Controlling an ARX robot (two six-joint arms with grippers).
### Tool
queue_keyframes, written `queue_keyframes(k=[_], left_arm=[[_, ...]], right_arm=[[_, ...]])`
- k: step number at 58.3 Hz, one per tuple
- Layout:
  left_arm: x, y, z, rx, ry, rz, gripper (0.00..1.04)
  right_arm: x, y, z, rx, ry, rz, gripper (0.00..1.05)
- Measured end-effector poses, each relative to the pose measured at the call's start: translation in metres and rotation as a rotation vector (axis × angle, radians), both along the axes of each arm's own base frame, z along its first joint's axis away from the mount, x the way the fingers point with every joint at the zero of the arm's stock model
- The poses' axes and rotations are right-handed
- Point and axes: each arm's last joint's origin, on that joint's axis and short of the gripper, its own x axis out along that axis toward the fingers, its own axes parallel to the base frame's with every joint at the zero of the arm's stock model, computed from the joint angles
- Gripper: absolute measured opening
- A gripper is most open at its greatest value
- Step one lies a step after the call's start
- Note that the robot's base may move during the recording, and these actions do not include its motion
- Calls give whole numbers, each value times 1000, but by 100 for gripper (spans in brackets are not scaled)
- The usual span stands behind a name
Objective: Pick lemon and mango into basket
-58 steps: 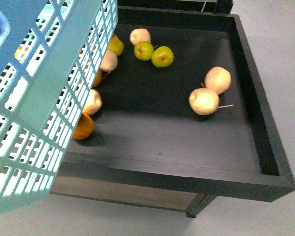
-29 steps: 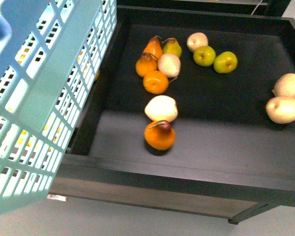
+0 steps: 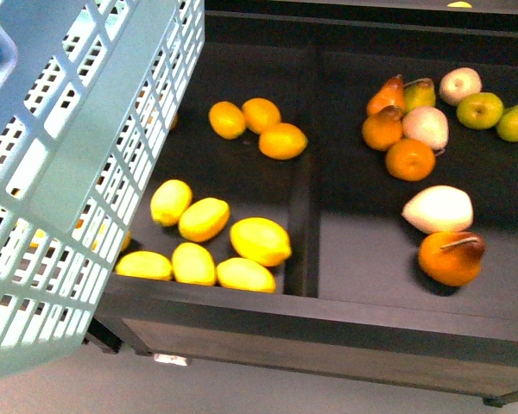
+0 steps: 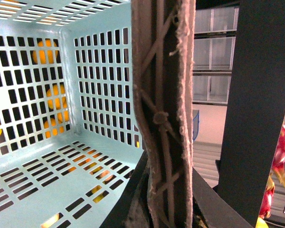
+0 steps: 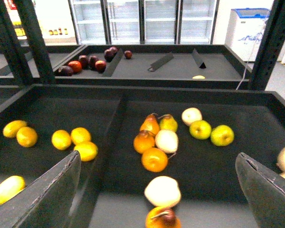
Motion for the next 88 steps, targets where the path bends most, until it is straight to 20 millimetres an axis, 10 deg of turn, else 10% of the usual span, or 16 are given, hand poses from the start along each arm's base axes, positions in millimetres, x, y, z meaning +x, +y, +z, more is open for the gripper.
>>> queue_keyframes(k=[88], left_arm=[[0,0,0,0,-1,-1,8]], right_arm=[[0,0,0,0,0,0,96]])
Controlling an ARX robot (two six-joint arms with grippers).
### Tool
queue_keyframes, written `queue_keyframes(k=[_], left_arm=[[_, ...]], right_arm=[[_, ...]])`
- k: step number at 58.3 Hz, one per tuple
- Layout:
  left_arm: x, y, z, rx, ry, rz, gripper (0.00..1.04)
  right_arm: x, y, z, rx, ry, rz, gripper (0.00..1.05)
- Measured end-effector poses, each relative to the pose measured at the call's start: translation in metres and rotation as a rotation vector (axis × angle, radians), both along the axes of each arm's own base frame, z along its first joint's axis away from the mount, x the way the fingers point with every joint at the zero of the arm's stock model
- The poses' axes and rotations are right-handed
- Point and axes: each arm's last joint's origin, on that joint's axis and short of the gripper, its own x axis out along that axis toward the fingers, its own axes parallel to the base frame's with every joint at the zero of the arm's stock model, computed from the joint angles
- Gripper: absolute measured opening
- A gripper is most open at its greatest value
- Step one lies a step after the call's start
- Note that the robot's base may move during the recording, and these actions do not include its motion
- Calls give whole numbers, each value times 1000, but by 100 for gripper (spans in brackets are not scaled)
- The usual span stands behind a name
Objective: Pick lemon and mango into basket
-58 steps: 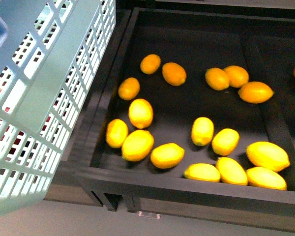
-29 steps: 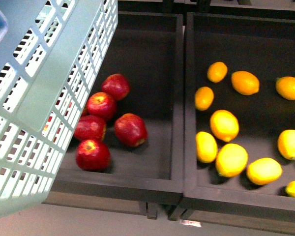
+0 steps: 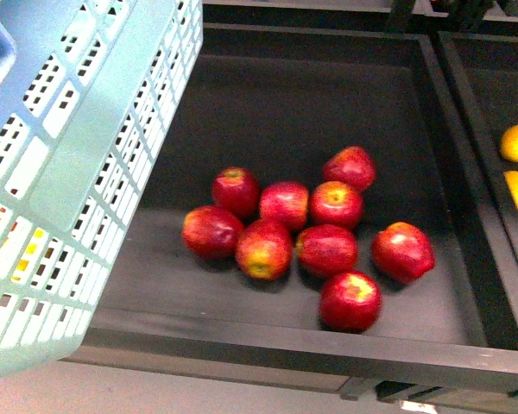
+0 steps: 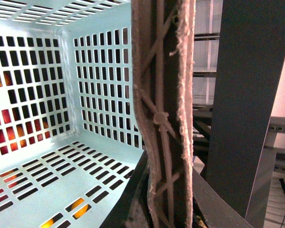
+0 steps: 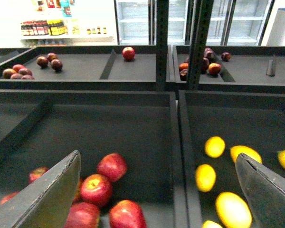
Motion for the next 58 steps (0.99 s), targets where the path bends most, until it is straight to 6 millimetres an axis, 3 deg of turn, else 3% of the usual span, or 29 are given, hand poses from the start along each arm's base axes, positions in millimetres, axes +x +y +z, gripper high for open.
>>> queue_keyframes(k=[9,17,21,29,43,51,58], left_arm=[[1,2,0,6,1,26,8],[8,-4,10,293,194,-148,8],[22,-15,9,439,213,-270,8],[56,-34,-1,542,239,-354,8],[112,-89,9,525,154,-544,8],[126,-128,9,508,134,-665,8],[126,-158,5,507,135,-758,8]], right_arm=[[0,0,0,0,0,7,96],[0,0,0,0,0,3,96],[0,0,0,0,0,3,96],[0,0,0,0,0,3,96],[0,0,0,0,0,2,96],[0,0,0,0,0,2,96],[0,0,0,0,0,2,96]])
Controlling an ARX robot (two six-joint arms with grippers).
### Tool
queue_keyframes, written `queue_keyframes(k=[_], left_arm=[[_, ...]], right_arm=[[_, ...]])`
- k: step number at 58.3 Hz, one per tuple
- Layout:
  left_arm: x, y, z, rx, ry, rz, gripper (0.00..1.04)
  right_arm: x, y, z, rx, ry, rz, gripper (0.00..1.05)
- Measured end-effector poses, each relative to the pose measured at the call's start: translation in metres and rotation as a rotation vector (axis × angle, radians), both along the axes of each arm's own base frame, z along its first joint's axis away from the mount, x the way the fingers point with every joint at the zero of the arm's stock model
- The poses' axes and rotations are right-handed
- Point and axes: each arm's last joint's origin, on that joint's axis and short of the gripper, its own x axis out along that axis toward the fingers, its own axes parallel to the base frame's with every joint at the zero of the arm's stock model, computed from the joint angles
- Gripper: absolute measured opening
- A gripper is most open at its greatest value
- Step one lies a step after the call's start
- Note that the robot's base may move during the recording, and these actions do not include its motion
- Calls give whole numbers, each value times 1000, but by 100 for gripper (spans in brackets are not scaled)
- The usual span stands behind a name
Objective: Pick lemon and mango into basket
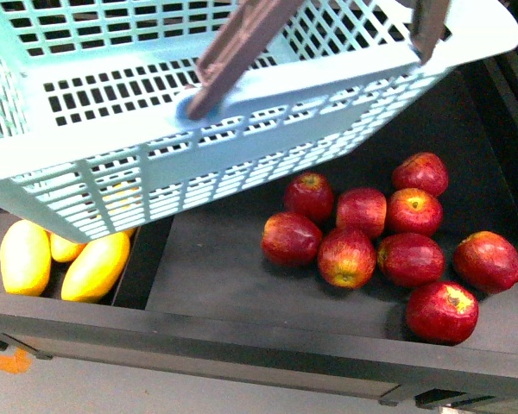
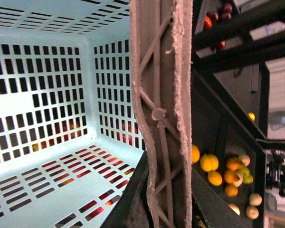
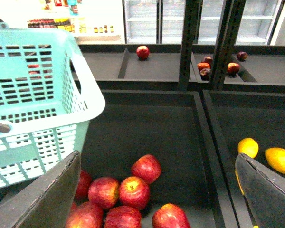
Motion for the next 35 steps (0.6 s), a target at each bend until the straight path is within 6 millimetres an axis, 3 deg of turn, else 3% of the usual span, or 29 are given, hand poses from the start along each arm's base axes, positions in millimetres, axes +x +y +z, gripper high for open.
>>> queue_keyframes(k=[8,16,35], left_arm=[[-16,-31,2,-22,14,-132,8],[-34,-49,6,-46,12,-243,8],[-37,-50,10,-38,-7,-246,8]], right_arm=[[0,0,0,0,0,0,96],[0,0,0,0,0,0,96],[0,0,0,0,0,0,96]])
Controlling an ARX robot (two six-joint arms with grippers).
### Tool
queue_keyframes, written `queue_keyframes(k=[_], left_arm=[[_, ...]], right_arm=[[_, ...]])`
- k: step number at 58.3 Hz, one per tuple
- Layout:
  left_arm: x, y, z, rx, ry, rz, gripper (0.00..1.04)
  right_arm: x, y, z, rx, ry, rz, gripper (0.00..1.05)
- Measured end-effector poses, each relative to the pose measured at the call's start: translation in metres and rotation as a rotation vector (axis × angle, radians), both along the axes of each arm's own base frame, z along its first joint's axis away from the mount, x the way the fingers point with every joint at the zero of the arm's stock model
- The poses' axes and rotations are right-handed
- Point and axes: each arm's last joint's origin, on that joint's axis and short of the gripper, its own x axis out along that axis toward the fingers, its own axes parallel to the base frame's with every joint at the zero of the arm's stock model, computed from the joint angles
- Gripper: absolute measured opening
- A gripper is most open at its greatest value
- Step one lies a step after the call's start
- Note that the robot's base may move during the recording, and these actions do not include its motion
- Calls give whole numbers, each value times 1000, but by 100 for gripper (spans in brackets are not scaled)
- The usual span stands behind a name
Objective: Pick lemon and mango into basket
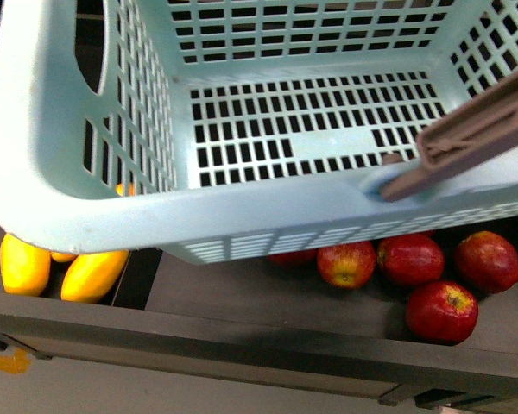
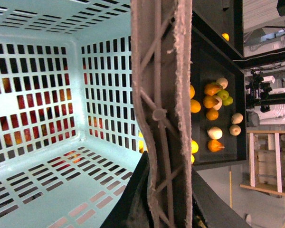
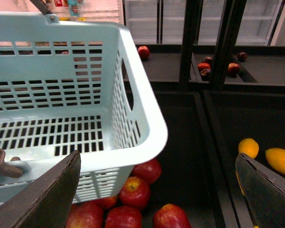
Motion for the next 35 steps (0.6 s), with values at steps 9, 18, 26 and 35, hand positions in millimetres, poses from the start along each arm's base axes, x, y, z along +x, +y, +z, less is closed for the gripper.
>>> queue_keyframes(k=[9,18,26,35], left_arm=[[0,0,0,2,-3,-3,8],[-1,0,0,-6,4,-15,8],[-1,0,1,-3,0,-8,8],[0,0,1,2,-6,-4,8]], right_arm=[[9,-15,0,270,396,-207,96],[41,-67,21,354,304,-372,96],[79,-130,26,297,264,-549,96],[123,-184,5,201,343,-613,96]])
